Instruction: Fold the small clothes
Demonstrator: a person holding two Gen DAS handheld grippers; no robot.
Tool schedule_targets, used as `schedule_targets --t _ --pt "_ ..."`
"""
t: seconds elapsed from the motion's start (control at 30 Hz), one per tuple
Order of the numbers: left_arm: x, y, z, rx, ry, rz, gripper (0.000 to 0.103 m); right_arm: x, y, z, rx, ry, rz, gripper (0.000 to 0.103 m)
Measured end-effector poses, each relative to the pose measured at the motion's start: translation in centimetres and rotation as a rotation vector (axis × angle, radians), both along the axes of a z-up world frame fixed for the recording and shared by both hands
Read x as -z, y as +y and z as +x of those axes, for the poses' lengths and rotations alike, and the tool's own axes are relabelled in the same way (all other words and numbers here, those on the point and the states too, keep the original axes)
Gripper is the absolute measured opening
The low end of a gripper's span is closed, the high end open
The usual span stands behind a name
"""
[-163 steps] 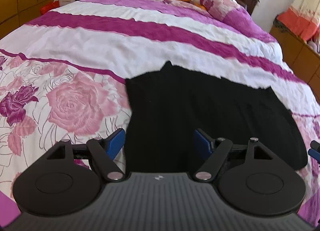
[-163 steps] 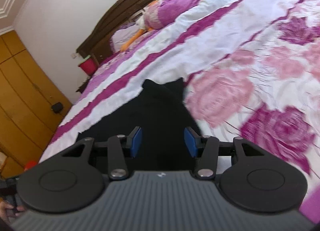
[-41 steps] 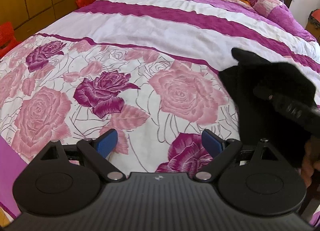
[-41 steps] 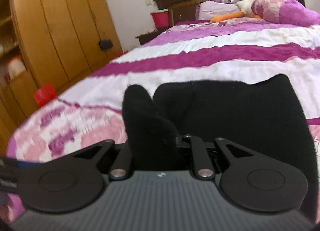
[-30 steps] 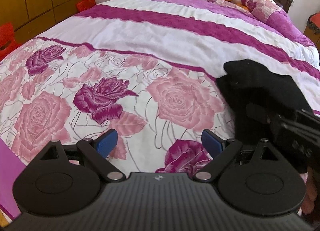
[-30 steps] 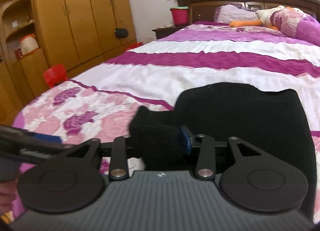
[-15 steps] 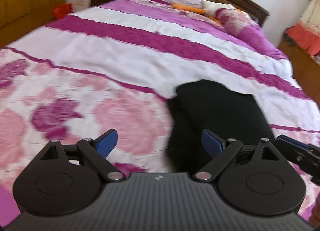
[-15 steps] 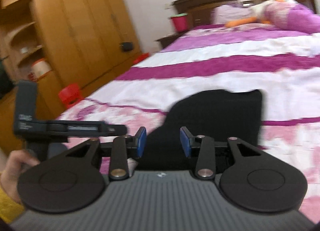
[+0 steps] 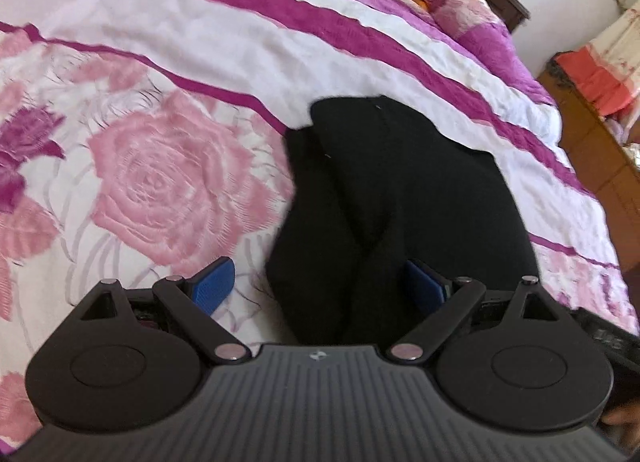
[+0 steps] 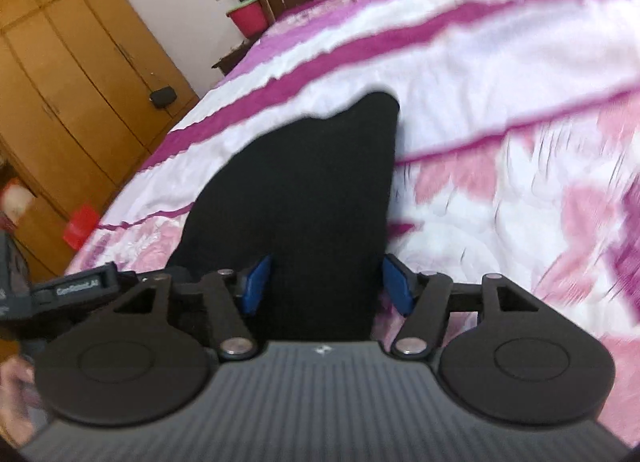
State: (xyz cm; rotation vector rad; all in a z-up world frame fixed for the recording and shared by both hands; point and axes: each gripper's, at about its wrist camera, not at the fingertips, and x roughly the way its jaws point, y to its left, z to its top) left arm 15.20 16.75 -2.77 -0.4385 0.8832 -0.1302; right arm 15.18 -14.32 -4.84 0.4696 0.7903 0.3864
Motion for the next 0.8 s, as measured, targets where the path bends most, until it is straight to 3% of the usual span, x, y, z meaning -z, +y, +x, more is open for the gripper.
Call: schedule_targets --t 0.07,0.2,0.23,0.27,0.33,0.47,0.53,0.67,0.8 --pt "0.3 -0.3 0.1 0.039 0.004 -0.04 0.094 1.3 -0.4 0.1 -0.01 0.036 0.091 0.067" --pt "1.1 -1.1 0.3 0.117 -0.009 -0.103 0.091 2.1 0.0 0.6 -0.036 0.025 0.152 0.066" --pt "1.4 -1.3 0.3 0.138 -0.013 -0.129 0.088 2.2 0.1 0.9 -0.043 0.032 0.174 0.062" --pt "1.5 -1.6 0.3 0.163 -0.013 -0.161 0.077 2.3 0.1 1.1 -0.048 0.043 0.203 0.056" --pt "1.6 -2.2 0.3 0.177 -0.016 -0.205 0.066 2.1 -0.2 1.4 -0.043 0.066 0.245 0.039" --pt "0.8 -2.8 -0.2 0.195 -0.024 -0.321 0.054 -0.8 -0.8 0.4 -0.051 0.008 0.214 0.035" --pt "0.0 -3.8 -1.0 0.217 -0.031 -0.359 0.054 -2.4 -1.7 -0.4 -0.048 -0.009 0.186 0.035" --pt "-2.1 -7.8 -3.6 0.301 -0.058 -0.319 0.054 -5.1 -4.3 -3.2 -0.053 -0.009 0.112 0.035" --pt "-1.9 -11.2 -6.6 0.361 -0.037 -0.295 0.054 -5.5 -7.2 -7.1 -0.033 0.019 0.06 0.035"
